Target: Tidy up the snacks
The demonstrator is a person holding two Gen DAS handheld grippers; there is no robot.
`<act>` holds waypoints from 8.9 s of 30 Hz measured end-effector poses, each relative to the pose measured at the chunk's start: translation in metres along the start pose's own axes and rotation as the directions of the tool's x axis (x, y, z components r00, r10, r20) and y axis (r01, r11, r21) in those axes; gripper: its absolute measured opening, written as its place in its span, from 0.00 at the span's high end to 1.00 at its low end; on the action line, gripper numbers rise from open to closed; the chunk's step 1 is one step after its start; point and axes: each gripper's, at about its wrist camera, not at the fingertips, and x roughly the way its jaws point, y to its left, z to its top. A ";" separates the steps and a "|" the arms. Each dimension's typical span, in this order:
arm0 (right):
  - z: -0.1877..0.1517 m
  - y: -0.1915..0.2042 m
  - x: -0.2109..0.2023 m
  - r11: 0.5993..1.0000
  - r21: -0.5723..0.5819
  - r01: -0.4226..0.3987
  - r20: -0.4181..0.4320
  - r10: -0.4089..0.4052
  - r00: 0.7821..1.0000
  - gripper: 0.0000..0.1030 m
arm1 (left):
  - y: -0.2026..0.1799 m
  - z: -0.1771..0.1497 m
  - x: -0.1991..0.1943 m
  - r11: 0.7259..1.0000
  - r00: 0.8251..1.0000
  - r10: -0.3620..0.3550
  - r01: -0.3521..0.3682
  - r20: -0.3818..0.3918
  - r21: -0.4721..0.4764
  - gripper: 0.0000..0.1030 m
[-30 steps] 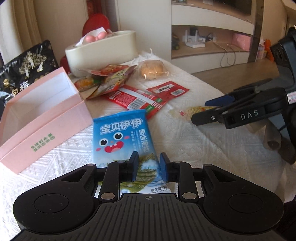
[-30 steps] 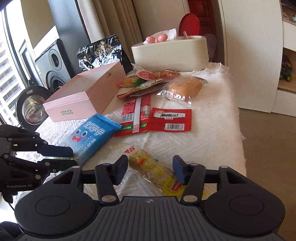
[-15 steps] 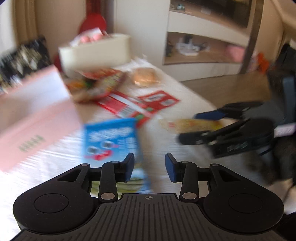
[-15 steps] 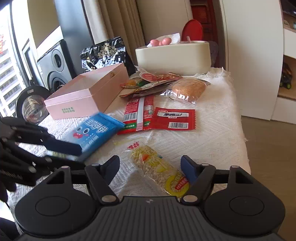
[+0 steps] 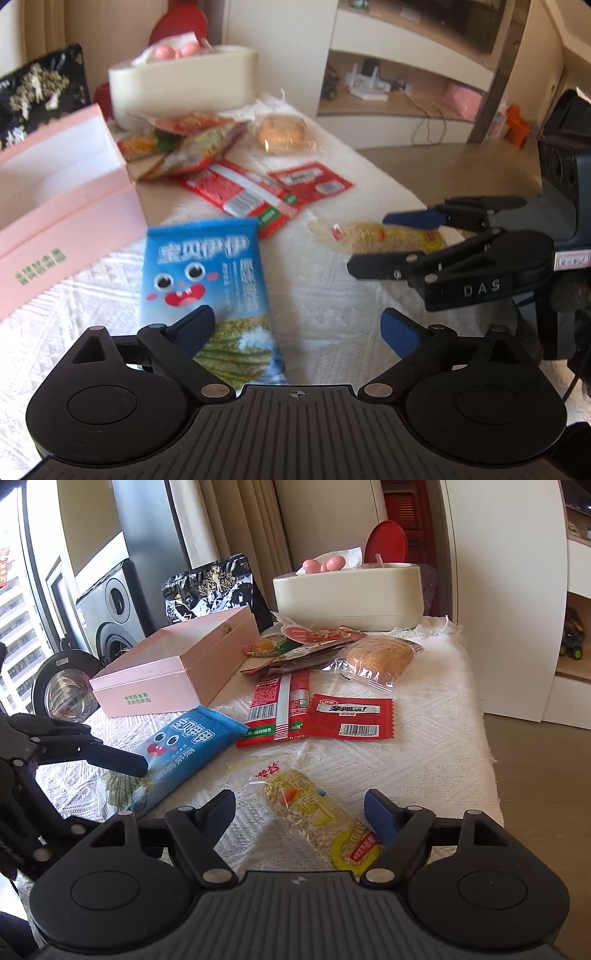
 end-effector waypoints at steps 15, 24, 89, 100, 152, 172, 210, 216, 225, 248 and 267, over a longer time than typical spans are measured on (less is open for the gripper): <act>-0.001 0.004 0.000 0.999 -0.027 -0.023 -0.016 0.023 1.000 0.13 | 0.034 0.004 0.020 0.988 0.993 0.121 -0.121 -0.007 -0.099 0.04; -0.003 0.011 -0.015 0.993 -0.114 0.017 -0.037 -0.021 0.999 0.13 | 0.030 0.000 0.014 0.988 0.992 0.127 -0.126 -0.002 -0.088 0.14; 0.113 0.040 0.089 0.965 -0.241 0.104 0.093 -0.083 0.992 0.36 | 0.196 0.079 0.013 0.918 0.955 0.290 -0.297 -0.066 -0.263 0.13; 0.176 0.028 0.147 0.990 -0.106 0.088 0.076 -0.080 0.994 0.30 | 0.192 0.054 -0.039 0.888 0.948 0.299 -0.236 0.106 -0.395 0.13; 0.031 0.060 -0.010 0.877 -0.410 -0.250 -0.114 0.223 0.968 0.29 | 0.075 0.042 -0.052 0.981 0.987 0.081 -0.055 0.136 -0.186 0.35; 0.073 0.018 0.014 0.976 -0.214 0.035 0.062 -0.022 0.998 0.26 | 0.035 0.010 0.018 0.988 0.990 0.129 -0.124 0.050 -0.093 0.49; 0.177 0.049 0.211 0.987 -0.145 -0.062 -0.245 0.024 0.969 0.55 | 0.159 -0.024 -0.044 0.897 0.953 0.264 -0.187 0.148 -0.400 0.74; 0.142 0.053 0.140 0.976 -0.147 -0.158 -0.255 0.117 0.960 0.56 | 0.150 -0.022 -0.049 0.900 0.953 0.260 -0.182 0.153 -0.396 0.74; 0.087 0.048 0.048 0.975 -0.214 -0.066 -0.151 0.033 0.988 0.56 | 0.047 -0.006 -0.019 0.993 0.989 0.042 -0.026 0.139 -0.117 0.72; 0.006 0.038 0.027 0.983 -0.171 0.074 -0.041 -0.082 0.996 0.19 | 0.012 -0.018 -0.002 0.975 0.975 0.219 -0.220 0.025 0.044 0.59; 0.007 0.039 0.031 0.979 -0.200 0.023 -0.085 -0.041 0.996 0.03 | 0.023 -0.005 0.012 0.999 0.998 -0.030 0.031 -0.059 0.011 0.38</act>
